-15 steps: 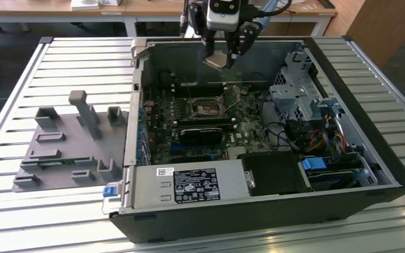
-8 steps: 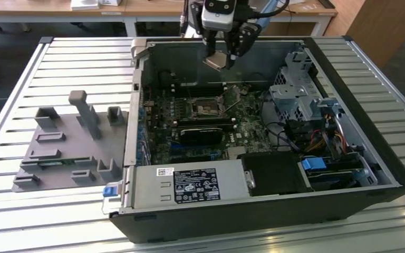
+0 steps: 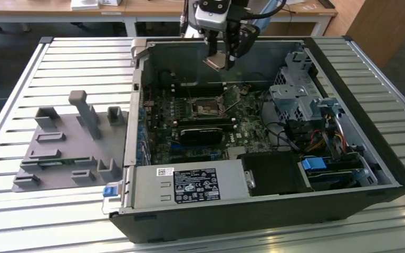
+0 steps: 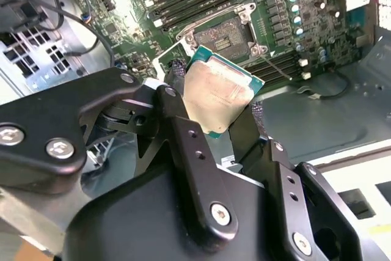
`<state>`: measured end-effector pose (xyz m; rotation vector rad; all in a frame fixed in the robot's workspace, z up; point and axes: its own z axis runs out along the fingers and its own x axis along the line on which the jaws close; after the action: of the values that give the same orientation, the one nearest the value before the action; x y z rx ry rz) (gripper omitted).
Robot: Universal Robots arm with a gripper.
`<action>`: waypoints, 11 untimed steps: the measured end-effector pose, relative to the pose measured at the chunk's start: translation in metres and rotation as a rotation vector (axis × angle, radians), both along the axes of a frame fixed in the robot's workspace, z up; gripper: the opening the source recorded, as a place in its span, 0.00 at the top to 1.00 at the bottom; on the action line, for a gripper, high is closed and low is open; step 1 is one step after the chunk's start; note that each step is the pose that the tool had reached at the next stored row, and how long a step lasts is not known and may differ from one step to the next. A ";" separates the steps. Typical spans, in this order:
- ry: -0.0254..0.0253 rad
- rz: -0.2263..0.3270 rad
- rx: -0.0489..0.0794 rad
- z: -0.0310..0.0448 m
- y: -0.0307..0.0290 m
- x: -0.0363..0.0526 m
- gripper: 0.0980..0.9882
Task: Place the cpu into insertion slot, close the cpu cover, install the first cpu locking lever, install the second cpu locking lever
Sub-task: 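Place the cpu into insertion slot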
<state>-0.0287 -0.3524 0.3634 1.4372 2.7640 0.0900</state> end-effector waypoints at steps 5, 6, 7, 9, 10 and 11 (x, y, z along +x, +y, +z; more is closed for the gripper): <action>0.0000 -0.066 0.000 -0.0006 0.0001 0.0000 0.51; 0.0000 -0.078 -0.001 -0.0007 0.0001 0.0000 0.51; 0.0000 -0.090 -0.001 -0.0008 0.0001 0.0000 0.51; 0.0000 -0.115 -0.001 -0.0011 0.0001 0.0000 0.51; 0.0000 -0.128 -0.001 -0.0013 0.0002 0.0000 0.51; 0.0000 -0.140 -0.001 -0.0014 0.0002 0.0000 0.51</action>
<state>-0.0287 -0.3522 0.3619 1.6251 2.6527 0.0856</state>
